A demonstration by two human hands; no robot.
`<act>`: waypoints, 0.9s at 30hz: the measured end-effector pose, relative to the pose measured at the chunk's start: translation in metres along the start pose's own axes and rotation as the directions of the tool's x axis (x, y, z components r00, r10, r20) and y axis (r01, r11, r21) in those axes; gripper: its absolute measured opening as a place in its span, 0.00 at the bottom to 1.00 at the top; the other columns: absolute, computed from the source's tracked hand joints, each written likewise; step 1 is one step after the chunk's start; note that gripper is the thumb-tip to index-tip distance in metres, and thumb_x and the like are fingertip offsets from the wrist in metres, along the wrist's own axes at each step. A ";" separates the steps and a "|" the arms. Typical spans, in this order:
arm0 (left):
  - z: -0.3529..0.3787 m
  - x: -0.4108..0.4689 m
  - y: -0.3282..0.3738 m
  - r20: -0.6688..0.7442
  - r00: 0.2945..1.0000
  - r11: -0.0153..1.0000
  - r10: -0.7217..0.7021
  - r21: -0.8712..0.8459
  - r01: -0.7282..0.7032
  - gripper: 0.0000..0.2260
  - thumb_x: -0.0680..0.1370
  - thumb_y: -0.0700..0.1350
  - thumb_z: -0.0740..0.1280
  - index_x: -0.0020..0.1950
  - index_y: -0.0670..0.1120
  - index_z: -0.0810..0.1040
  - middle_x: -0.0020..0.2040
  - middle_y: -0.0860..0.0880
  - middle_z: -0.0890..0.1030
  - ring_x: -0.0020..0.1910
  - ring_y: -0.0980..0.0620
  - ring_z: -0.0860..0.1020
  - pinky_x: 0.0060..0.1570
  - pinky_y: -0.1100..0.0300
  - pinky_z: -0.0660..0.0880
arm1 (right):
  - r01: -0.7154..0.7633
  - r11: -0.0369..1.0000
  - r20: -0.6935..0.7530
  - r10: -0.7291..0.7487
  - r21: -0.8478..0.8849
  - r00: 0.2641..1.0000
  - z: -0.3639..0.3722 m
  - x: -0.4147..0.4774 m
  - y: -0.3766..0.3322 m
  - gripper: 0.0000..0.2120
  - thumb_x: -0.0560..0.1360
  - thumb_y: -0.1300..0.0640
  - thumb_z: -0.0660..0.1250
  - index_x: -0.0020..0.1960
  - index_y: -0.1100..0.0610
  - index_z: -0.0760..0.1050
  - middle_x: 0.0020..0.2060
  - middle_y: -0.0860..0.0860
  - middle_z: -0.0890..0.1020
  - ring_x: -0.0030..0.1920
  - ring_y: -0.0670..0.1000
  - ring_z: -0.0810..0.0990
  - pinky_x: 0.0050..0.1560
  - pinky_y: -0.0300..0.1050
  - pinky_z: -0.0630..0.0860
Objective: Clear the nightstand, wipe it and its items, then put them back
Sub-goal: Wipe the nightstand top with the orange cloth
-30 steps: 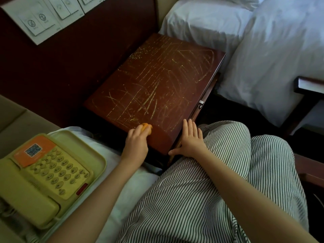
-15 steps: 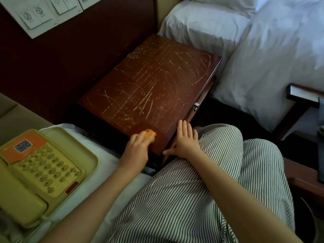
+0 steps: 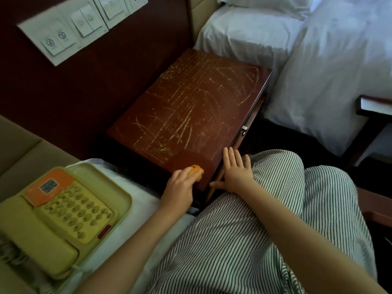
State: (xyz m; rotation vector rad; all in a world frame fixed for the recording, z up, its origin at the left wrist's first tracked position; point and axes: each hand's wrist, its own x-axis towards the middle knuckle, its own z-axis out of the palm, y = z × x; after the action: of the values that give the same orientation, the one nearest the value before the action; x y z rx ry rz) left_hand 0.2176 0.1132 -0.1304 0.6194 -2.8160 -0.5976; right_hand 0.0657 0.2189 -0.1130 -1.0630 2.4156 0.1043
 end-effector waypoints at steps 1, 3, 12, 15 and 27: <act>-0.003 0.001 -0.009 -0.025 0.998 0.998 -0.061 0.008 0.061 0.22 0.76 0.31 0.61 0.67 0.48 0.73 0.63 0.48 0.75 0.57 0.45 0.72 0.55 0.50 0.74 | 0.003 1.000 -0.002 -0.003 0.007 1.000 0.001 0.000 0.000 0.55 0.70 0.30 0.60 0.75 0.58 0.29 0.76 0.54 0.36 0.75 0.54 0.37 0.73 0.56 0.36; -0.009 0.012 -0.015 -0.065 0.981 0.982 -0.183 0.025 0.185 0.20 0.78 0.33 0.59 0.68 0.48 0.72 0.65 0.48 0.73 0.58 0.46 0.69 0.56 0.51 0.72 | 0.005 1.000 -0.002 -0.005 0.016 1.000 0.000 -0.001 -0.001 0.54 0.70 0.30 0.60 0.75 0.58 0.29 0.76 0.54 0.37 0.75 0.54 0.37 0.73 0.56 0.36; 0.014 0.035 0.044 0.014 0.994 0.988 -0.110 0.114 0.108 0.23 0.77 0.38 0.59 0.72 0.48 0.65 0.71 0.47 0.67 0.63 0.45 0.67 0.62 0.52 0.66 | -0.066 0.997 -0.059 0.068 0.043 0.996 0.000 -0.004 -0.003 0.54 0.70 0.32 0.62 0.75 0.58 0.31 0.76 0.54 0.38 0.76 0.55 0.38 0.73 0.55 0.37; 0.013 0.013 0.037 0.057 0.995 0.992 0.081 0.097 -0.086 0.21 0.75 0.38 0.55 0.65 0.46 0.74 0.62 0.45 0.76 0.54 0.43 0.75 0.51 0.48 0.76 | -0.066 0.995 -0.051 0.070 0.071 0.996 -0.001 -0.002 -0.001 0.53 0.72 0.32 0.61 0.75 0.58 0.31 0.76 0.54 0.39 0.76 0.54 0.38 0.73 0.55 0.37; -0.001 0.053 0.019 -0.059 0.971 0.955 -0.232 0.175 0.239 0.24 0.79 0.37 0.55 0.75 0.51 0.60 0.73 0.50 0.63 0.64 0.49 0.64 0.62 0.57 0.65 | -0.041 0.998 -0.004 0.042 0.057 0.999 0.002 -0.002 0.000 0.52 0.72 0.32 0.59 0.75 0.58 0.30 0.76 0.54 0.39 0.76 0.55 0.38 0.73 0.54 0.37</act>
State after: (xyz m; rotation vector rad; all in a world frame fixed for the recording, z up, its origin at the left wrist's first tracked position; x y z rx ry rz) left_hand 0.1637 0.1052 -0.1161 1.0014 -2.8013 -0.3634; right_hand 0.0678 0.2202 -0.1137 -0.9891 2.4308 0.0468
